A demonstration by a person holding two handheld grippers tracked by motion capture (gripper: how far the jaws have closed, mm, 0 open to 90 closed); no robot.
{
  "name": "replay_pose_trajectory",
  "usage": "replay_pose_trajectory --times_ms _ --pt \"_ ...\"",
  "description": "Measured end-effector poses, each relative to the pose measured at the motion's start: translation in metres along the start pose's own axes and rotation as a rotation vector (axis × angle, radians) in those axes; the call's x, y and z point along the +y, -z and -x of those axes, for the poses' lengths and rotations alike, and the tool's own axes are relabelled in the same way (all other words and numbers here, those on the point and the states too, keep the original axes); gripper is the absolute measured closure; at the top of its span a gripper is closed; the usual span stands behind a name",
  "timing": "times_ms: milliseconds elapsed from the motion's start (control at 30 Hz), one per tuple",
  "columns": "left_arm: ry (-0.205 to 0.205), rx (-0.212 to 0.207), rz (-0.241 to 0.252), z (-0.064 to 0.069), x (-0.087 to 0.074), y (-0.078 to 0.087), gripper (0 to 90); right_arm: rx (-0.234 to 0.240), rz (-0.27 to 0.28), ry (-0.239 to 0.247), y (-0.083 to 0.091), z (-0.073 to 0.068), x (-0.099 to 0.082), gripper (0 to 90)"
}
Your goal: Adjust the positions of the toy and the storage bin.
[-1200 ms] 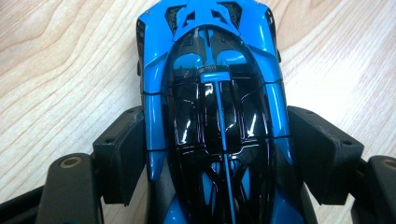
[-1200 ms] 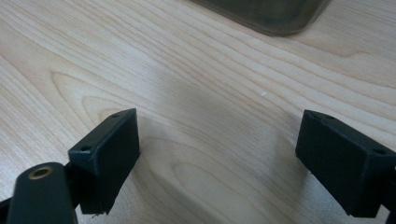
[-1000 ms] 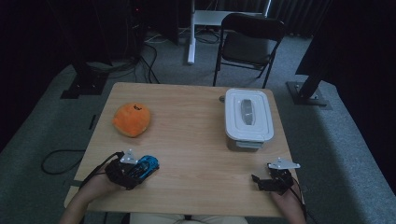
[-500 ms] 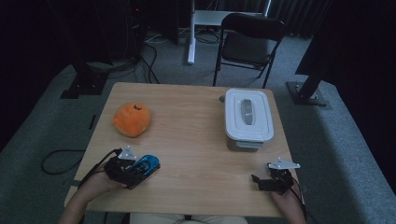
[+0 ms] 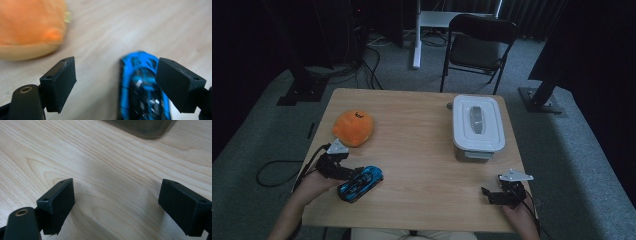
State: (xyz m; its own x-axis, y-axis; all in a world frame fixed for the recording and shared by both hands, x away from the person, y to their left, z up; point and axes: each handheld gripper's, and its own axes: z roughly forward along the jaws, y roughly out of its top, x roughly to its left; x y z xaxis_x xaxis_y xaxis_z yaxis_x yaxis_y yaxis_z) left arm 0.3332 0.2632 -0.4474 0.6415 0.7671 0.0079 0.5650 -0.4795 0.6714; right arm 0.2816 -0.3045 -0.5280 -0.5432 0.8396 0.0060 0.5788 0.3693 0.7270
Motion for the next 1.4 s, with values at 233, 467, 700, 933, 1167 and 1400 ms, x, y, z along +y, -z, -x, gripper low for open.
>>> replay_pose_trajectory --times_ms 233,467,700,933,1167,1400 --pt "0.050 0.073 0.029 -0.024 0.011 -0.004 17.8 0.000 0.000 0.000 0.000 0.000 0.000 12.9" --pt "0.073 0.125 0.048 -0.048 0.024 -0.009 17.8 0.000 0.000 0.000 0.000 0.000 0.000 12.9" --pt "0.120 0.168 0.034 -0.073 0.038 -0.025 17.8 0.000 0.000 0.000 0.000 0.000 0.000 12.9" --pt "0.159 0.181 -0.011 -0.089 0.046 -0.047 18.0 0.000 0.000 0.000 0.000 0.000 0.000 12.9" --pt "0.191 0.222 -0.024 -0.098 0.041 -0.062 21.5 0.000 0.000 0.000 0.000 0.000 0.000 12.9" --pt "0.161 0.220 -0.030 -0.095 0.038 -0.061 59.7 -0.001 0.000 0.000 0.000 0.000 0.000 12.9"
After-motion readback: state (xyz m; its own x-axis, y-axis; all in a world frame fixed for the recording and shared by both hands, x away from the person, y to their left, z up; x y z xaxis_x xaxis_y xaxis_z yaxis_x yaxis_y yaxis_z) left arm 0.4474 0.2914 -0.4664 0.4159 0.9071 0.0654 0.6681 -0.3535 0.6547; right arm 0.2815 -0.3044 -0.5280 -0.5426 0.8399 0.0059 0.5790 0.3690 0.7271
